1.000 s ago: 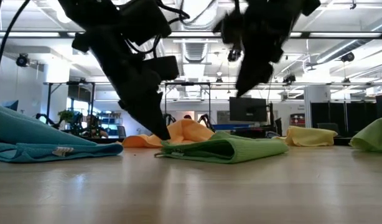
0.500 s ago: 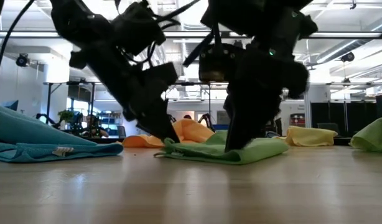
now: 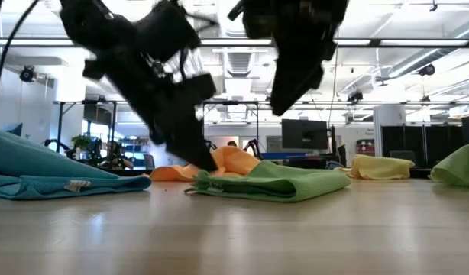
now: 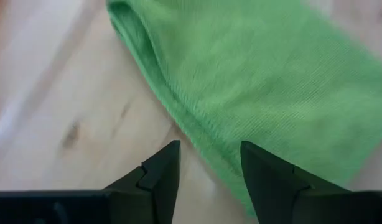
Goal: Fold microfiber towels
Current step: Put the green towel into the transparent bin
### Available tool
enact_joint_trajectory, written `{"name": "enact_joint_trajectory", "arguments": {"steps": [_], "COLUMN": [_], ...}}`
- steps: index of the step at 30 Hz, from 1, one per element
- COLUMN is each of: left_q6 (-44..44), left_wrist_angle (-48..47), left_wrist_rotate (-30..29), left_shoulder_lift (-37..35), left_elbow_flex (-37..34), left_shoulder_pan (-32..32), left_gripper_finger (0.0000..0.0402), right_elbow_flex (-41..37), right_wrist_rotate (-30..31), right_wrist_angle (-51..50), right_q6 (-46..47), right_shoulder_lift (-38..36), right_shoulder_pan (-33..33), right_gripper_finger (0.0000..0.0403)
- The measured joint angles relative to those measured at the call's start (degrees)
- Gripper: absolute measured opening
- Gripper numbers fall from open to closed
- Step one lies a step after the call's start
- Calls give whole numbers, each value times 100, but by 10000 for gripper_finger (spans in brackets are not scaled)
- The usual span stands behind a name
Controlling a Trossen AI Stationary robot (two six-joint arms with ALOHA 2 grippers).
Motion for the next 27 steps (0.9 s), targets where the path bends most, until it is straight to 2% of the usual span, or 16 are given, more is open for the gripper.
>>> {"name": "enact_joint_trajectory", "arguments": {"steps": [5,9,16,21,27], "left_q6": [-3,0,205,210,211], "left_wrist_angle": [-19,0,-151,-170,-170], "left_wrist_rotate": [1,-1,-3,-16,-19], "left_shoulder_lift": [-414,-646,-702,-702,-702], "left_elbow_flex": [-109,-170,-179,-179,-177], "left_shoulder_pan": [-105,-231,-378,-378,-378], "left_gripper_finger": [153,153,153,153,153], "right_elbow_flex": [-83,-261,-491,-489,-489], "right_wrist_rotate": [431,682,357,-99,-112], "right_wrist_angle": [-553,-568,-517,-498,-435], "right_q6": [618,754,846,635,430], "right_shoulder_lift": [-410,-341,91,338,548], "right_shoulder_pan": [-449,-897,-1524,-1688,-1755], "right_gripper_finger": [172,197,196,197,197]}}
